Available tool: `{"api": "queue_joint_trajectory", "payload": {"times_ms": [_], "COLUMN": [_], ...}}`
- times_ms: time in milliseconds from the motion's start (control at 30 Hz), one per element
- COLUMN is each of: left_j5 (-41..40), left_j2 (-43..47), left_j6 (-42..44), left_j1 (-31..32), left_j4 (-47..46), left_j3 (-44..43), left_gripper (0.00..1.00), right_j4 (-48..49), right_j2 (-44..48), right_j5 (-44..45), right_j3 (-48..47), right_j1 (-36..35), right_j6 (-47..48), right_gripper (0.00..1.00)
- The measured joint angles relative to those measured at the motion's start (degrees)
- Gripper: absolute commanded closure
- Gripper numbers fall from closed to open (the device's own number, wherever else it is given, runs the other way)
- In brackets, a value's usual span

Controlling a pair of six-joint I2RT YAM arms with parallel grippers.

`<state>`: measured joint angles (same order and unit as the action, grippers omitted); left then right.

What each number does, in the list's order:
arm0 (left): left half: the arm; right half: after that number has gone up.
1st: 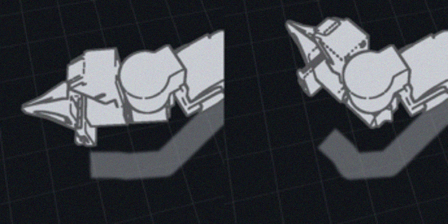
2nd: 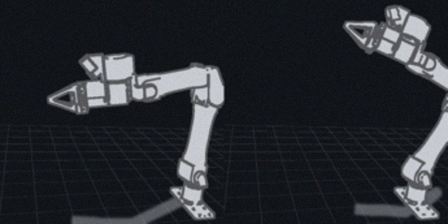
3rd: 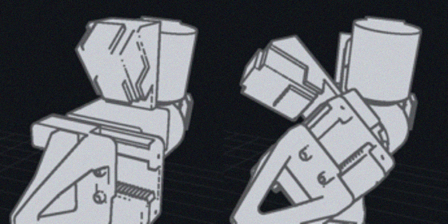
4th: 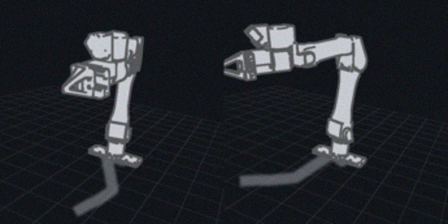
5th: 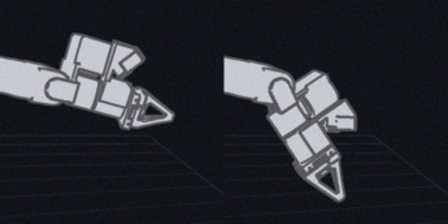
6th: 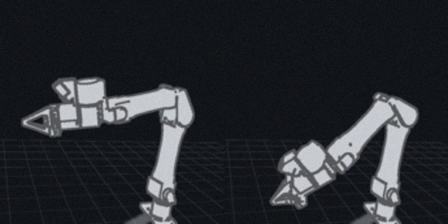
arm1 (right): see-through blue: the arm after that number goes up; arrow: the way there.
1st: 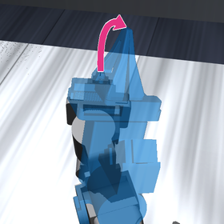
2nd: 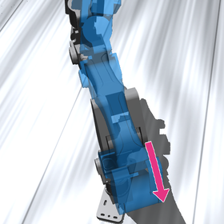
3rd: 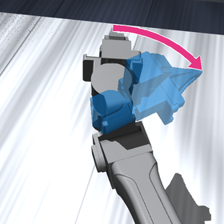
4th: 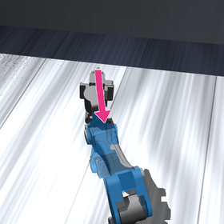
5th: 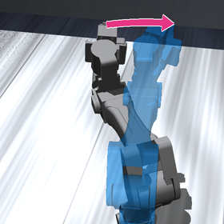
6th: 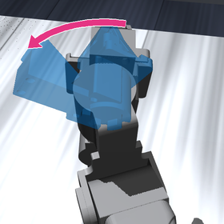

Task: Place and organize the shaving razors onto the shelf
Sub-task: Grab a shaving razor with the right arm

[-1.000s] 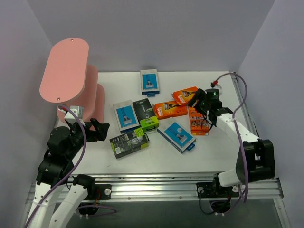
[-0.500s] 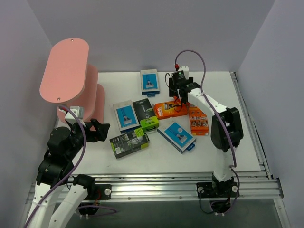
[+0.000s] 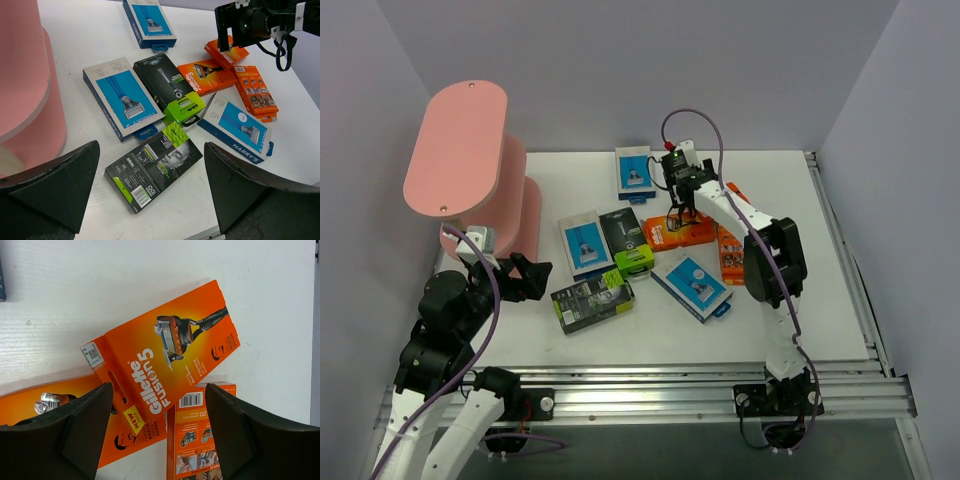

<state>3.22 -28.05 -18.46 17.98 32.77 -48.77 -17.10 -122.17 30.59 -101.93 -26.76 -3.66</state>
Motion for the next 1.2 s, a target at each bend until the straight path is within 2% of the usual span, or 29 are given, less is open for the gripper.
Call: {"api": "queue_joint_trajectory", "payload": {"times_ms": [433, 700, 1200], "left_j5": [-0.4, -0.9, -1.5], "left_j2": [0.5, 0.6, 0.8], "left_j6": [0.0, 0.0, 0.0], "left_j1": [0.5, 0.8, 1.1], "left_j4": [0.0, 0.0, 0.0], "left_j3": [0.1, 0.1, 0.1], "left_gripper": [0.06, 0.06, 0.06], "right_j4": [-0.7, -0.7, 1.2], "right_j2": [-2.1, -6.7, -9.5], "right_j5": [0.7, 5.0, 14.6], "right_j3": [-0.3, -0.2, -0.2], "right_j1": [-2.6, -2.7, -2.9], "right_j6": [2.3, 4.2, 8.0], "right_gripper": [0.30, 0.28, 0.38]}}
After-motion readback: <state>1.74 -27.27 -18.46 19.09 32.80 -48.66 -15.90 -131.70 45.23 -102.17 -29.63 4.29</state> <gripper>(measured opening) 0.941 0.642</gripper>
